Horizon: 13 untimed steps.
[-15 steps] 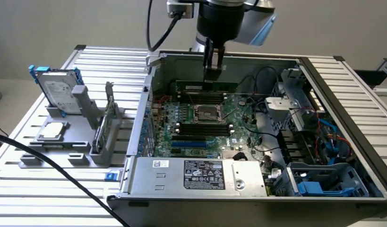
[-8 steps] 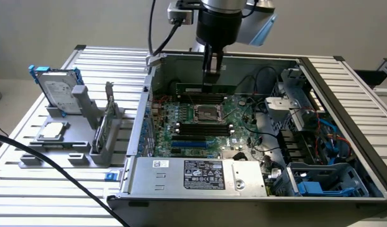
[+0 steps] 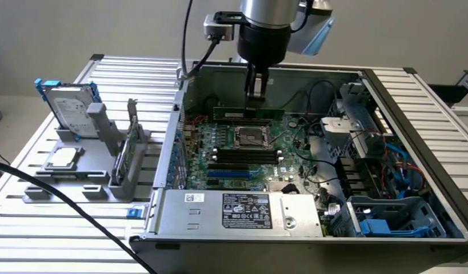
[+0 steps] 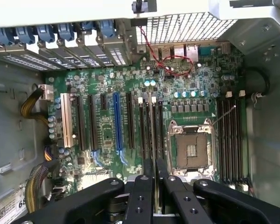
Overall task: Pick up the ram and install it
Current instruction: 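Pick up the ram and move it above insertion slot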
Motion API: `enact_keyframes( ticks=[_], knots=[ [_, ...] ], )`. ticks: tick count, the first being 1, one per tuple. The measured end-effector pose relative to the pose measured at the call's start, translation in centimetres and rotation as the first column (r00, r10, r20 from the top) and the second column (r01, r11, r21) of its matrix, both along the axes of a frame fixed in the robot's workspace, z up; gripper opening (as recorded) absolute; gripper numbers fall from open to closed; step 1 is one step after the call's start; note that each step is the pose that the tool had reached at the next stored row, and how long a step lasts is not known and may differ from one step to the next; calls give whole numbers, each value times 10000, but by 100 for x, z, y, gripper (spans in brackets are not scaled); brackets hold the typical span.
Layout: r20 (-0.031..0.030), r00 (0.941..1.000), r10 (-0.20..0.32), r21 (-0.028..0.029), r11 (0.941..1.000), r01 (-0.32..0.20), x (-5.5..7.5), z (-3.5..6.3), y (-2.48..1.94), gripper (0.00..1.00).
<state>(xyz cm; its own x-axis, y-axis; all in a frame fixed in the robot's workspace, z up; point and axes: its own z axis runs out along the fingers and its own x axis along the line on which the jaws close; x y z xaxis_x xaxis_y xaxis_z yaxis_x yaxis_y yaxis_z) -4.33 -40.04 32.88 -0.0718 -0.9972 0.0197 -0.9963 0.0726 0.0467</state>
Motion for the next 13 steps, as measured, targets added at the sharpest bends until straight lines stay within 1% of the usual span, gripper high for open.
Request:
enact_keyframes(
  ticks=[13],
  knots=[
    [1,10000,-67,2,10000,67,78,-232,0,14]
  ],
)
